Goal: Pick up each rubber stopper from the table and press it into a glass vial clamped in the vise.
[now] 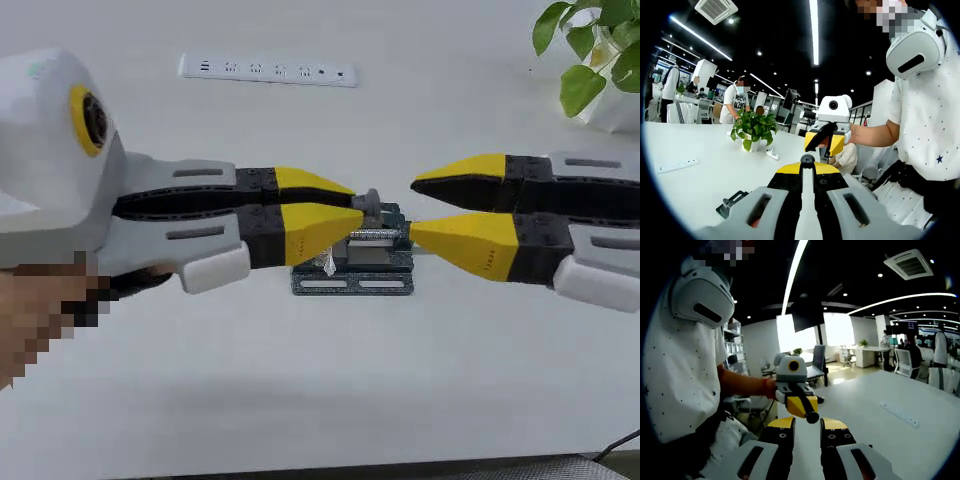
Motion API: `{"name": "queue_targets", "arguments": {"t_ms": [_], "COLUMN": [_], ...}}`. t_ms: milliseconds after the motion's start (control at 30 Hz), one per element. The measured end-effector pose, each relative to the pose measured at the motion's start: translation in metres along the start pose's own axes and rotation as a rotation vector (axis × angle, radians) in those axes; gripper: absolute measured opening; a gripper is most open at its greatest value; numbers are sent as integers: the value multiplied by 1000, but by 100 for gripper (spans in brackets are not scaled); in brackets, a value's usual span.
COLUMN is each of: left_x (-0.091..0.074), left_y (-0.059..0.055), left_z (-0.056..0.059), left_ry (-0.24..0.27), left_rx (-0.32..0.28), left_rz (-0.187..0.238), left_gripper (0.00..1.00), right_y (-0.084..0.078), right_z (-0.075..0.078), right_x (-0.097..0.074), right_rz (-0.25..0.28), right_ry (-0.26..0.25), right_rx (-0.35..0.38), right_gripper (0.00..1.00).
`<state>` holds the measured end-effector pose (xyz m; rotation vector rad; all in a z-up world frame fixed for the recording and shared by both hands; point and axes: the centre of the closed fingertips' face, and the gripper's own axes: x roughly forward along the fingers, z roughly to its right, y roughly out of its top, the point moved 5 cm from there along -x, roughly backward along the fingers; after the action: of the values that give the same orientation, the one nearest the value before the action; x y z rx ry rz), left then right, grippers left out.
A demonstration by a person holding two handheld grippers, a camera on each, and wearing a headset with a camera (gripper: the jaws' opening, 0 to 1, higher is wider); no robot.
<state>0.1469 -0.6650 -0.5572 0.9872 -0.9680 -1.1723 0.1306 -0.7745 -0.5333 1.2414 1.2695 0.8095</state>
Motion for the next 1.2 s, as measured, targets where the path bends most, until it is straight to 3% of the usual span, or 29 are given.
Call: {"name": "queue_targets", "arguments": {"t_ms": [267,733,1200], "left_x": [3,6,2], "left_y": [10,10,14], "left_z": [12,19,20], "left_ry": [-66,-107,-146], "left_rx": [-43,-66,-102], "left_rz": [46,39,66], "left_gripper": [3,3,3], "right_y": [8,8,10], "right_z": [-5,-8,-7], "right_x": [8,9,5], "right_rz": [-7,10,20], "right_ry": [46,85,123], "right_rx": [-51,-35,-61], "right_gripper": [14,8,7]}}
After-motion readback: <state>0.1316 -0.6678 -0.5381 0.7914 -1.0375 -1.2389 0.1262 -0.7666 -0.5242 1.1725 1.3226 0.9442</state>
